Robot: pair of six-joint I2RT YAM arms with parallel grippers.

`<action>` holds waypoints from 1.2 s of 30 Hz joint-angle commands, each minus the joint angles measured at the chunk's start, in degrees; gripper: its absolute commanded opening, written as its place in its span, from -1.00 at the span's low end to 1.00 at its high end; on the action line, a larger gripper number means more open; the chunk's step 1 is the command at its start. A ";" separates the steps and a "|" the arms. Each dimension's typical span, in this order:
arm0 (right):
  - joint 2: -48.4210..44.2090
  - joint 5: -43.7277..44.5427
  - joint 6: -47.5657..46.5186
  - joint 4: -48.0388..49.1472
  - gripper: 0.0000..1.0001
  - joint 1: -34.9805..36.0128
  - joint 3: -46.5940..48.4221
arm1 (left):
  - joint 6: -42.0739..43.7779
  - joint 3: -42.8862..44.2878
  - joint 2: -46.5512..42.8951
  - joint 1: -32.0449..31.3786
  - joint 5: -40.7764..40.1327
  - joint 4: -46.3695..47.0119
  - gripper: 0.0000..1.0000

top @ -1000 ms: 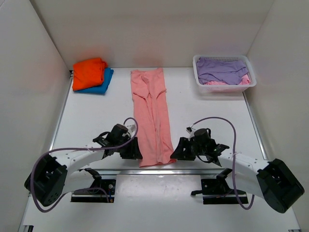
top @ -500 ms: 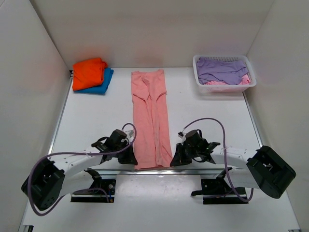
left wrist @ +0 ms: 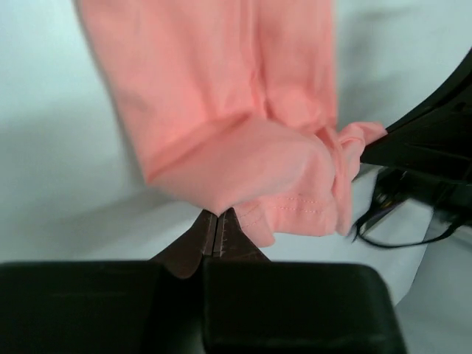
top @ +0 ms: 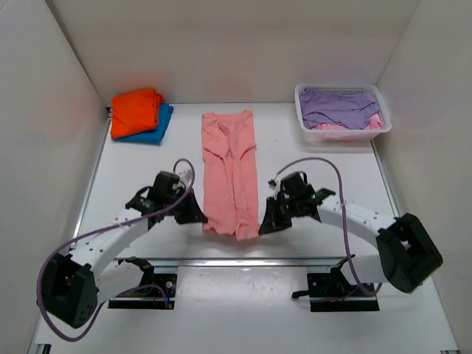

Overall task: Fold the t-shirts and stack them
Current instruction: Grab the bottom of the folded rectangular tshirt with both arms, then fold the folded rectangular tshirt in 1/3 of the way, then grab one side of the 2/3 rectangular tshirt with both arms

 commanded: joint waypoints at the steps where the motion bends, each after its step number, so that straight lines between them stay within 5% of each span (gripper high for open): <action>1: 6.87 -2.33 -10.96 -8.31 -1.00 -5.87 13.00 | 5.28 9.69 5.96 5.44 2.32 0.42 -1.00; 7: 28.85 -3.22 -20.46 -16.59 -1.00 -15.01 42.01 | 8.71 28.13 27.92 13.17 2.77 5.43 -1.00; 9: 39.72 -2.08 -23.19 -21.49 -0.93 -16.77 57.09 | 9.25 34.48 37.76 14.40 2.50 6.32 -0.85; 11: 46.68 -0.32 -24.16 -24.40 -0.52 -18.71 67.21 | 8.90 41.50 43.40 16.16 1.71 8.32 -0.44; 13: 50.93 1.17 -24.07 -25.56 0.02 -19.42 74.55 | 7.15 43.89 46.76 17.57 1.62 11.40 -0.34; 15: 52.17 3.46 -23.64 -25.91 0.30 -20.30 77.38 | 5.65 45.48 48.97 18.80 4.69 13.09 -0.12; 17: 49.89 4.34 -23.02 -24.51 0.42 -20.38 73.97 | 5.47 43.84 48.36 19.60 5.23 14.13 -0.09; 29: 20.01 1.18 -4.77 11.14 0.72 -14.33 15.54 | -1.02 8.61 25.96 12.83 -1.87 24.84 0.16; 33: 18.06 3.11 3.41 19.51 0.72 -11.43 9.37 | -9.89 -1.25 19.01 11.08 -7.68 33.46 0.18; 36: 21.30 3.55 6.94 25.67 0.66 -10.20 8.39 | -11.66 -0.92 18.47 8.44 -14.45 33.57 0.20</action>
